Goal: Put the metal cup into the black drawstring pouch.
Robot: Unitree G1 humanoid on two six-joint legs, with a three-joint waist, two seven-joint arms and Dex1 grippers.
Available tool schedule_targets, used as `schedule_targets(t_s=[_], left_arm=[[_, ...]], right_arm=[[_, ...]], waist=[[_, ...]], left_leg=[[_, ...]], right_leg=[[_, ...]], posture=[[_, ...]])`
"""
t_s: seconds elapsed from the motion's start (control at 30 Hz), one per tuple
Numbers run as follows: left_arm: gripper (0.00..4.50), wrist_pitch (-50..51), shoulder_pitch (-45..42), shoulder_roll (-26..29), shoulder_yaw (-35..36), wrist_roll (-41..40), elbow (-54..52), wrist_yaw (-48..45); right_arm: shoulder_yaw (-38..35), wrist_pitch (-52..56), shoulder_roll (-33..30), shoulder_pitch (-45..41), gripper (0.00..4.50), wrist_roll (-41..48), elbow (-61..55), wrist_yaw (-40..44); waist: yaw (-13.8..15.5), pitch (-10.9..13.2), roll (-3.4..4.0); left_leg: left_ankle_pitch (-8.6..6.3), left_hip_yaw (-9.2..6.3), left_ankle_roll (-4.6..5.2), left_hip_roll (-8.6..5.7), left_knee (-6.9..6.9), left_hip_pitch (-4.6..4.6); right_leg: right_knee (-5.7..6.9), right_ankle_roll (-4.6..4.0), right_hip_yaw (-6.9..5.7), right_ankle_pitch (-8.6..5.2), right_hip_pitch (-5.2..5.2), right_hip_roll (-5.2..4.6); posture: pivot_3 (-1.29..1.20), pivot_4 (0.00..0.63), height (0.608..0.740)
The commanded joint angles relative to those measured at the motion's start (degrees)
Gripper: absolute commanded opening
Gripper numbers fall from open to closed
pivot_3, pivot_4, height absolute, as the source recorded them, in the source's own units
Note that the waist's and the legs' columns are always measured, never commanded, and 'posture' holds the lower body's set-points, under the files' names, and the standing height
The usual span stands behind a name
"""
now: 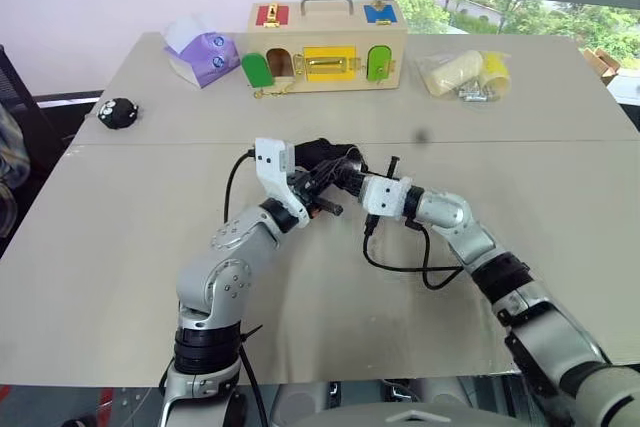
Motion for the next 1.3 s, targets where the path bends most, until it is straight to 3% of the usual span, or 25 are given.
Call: schedule_targets(t_s=[0.03,0.13,0.43,0.57,0.73,0.77,0.8,1.03,1.17,1.3], left_arm=[[0.0,-0.5,-1.71,-0.48,-0.22,-1.61,-3.09,-0.31],[0.0,-0.32,-1.88,-0.43,-0.39,-1.6,-2.94,-0.32],[0.0,0.11,-0.7,-0.36,-0.81,-1.74,-3.98,-0.06],[0.0,-0.07,-0.41,-0.4,-0.84,-1.61,-3.99,0.16],[0.0,-1.78,-2.46,-2.5,3.25,-1.43,-0.89,4.22],[0.0,-1.96,-3.02,-2.64,4.1,-1.16,-0.07,5.1],[0.0,-2.09,-3.4,-2.82,4.75,-1.13,0.43,5.58],[0.0,-1.3,-3.05,-2.26,6.6,-2.93,0.94,4.78],[0.0,-0.78,-2.68,-2.57,7.84,-5.77,0.26,4.48],[0.0,-0.36,-1.99,-1.49,8.5,-7.51,-0.17,3.77]], right_arm=[[2.86,-6.84,-1.51,-3.71,0.08,-7.08,3.17,-3.28],[4.58,-9.22,-1.79,-6.01,0.08,-10.46,6.46,-4.92],[1.58,-6.59,-0.96,-8.94,0.08,-7.21,8.77,-4.7],[0.48,-5.55,-1.67,-8.09,1.3,-5.0,7.04,-3.08],[-0.9,-7.16,-3.99,-5.28,3.58,-4.79,2.88,-4.17],[-1.22,-7.25,-4.45,-4.23,4.28,-4.24,1.43,-3.97],[-1.54,-7.46,-4.96,-2.99,4.47,-3.51,-0.19,-3.49],[-3.89,-2.27,-6.49,7.32,4.47,5.65,-10.73,1.6],[-7.15,12.89,-1.09,10.58,4.47,13.75,-12.07,2.33],[-11.64,25.64,6.42,6.86,4.47,19.72,-10.11,-0.2]], waist=[[0.0,0.0,0.0],[-0.07,0.0,-0.01],[-0.2,0.01,-0.02],[-0.3,0.01,-0.02],[-0.21,0.02,-0.02],[-0.23,0.02,-0.03],[-0.22,0.02,-0.03],[-0.2,0.03,-0.06],[-0.22,0.06,-0.09],[-0.63,0.07,-0.09]], left_leg=[[0.01,0.0,-0.01,0.0,0.0,0.0],[0.04,-0.01,-0.07,0.01,0.0,0.0],[0.07,-0.03,-0.1,0.02,0.0,0.0],[0.06,-0.03,-0.1,0.02,-0.01,0.0],[0.06,-0.04,-0.1,0.02,-0.01,0.0],[0.06,-0.06,-0.1,0.02,-0.01,-0.01],[0.06,-0.06,-0.1,0.02,-0.01,-0.01],[0.07,-0.05,-0.1,0.03,-0.02,-0.02],[0.07,-0.12,-0.1,0.04,-0.02,0.03],[0.1,-0.16,-0.16,0.07,-0.01,0.1]], right_leg=[[0.0,0.0,-0.01,0.0,0.0,0.0],[0.0,0.0,-0.01,0.0,0.01,0.01],[-0.01,0.0,-0.02,0.0,0.03,0.01],[-0.01,0.0,-0.02,0.0,0.03,0.0],[-0.03,0.0,-0.03,0.0,0.03,0.0],[-0.03,0.0,-0.04,0.0,0.04,0.0],[-0.03,0.0,-0.04,0.0,0.04,0.0],[-0.12,0.0,-0.06,0.0,0.06,0.0],[-0.07,0.0,-0.1,0.0,0.12,0.01],[0.02,-0.03,-0.13,0.01,0.18,0.02]], posture=[[0.0,0.15,0.74],[0.0,0.15,0.74],[0.0,0.15,0.74],[0.0,0.15,0.74],[0.0,0.15,0.74],[0.0,0.15,0.74],[0.0,0.15,0.74],[0.0,0.15,0.74],[0.0,0.15,0.74],[0.0,0.15,0.74]])
